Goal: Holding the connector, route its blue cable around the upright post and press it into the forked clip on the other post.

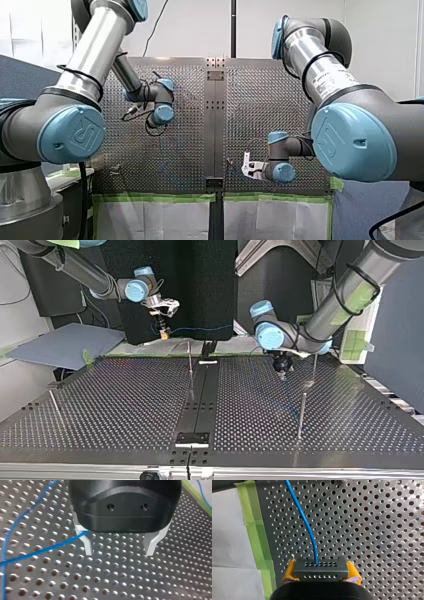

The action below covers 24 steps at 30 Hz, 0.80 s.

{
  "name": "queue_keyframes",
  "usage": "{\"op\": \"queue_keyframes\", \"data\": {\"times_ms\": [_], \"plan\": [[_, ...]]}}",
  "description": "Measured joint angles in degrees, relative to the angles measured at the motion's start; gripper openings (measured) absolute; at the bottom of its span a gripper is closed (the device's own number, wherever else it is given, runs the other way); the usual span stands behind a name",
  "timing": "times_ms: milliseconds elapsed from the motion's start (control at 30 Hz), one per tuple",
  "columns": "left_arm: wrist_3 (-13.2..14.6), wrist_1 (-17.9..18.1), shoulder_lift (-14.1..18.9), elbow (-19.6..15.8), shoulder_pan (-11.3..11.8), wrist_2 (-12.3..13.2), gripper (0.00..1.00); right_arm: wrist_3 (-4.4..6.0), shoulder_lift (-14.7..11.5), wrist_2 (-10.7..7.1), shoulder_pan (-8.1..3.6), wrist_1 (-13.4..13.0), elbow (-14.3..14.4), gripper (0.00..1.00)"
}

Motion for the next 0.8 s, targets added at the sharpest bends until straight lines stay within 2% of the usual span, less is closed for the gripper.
{"op": "queue_keyframes", "data": {"times_ms": [267,467,800], "plan": [[0.8,2.1,-1.3,0.8,0.0,-2.1,1.00,0.01,0.0,0.00,0.31,-0.1,0.0,0.00],[2.6,0.5,-3.9,3.4,-0.6,-2.9,1.00,0.02,0.0,0.00,0.50,-0.1,0.0,0.00],[3.1,-1.0,-9.3,5.4,-1.0,-3.6,1.00,0.02,0.0,0.00,0.64,-0.1,0.0,0.00]]}}
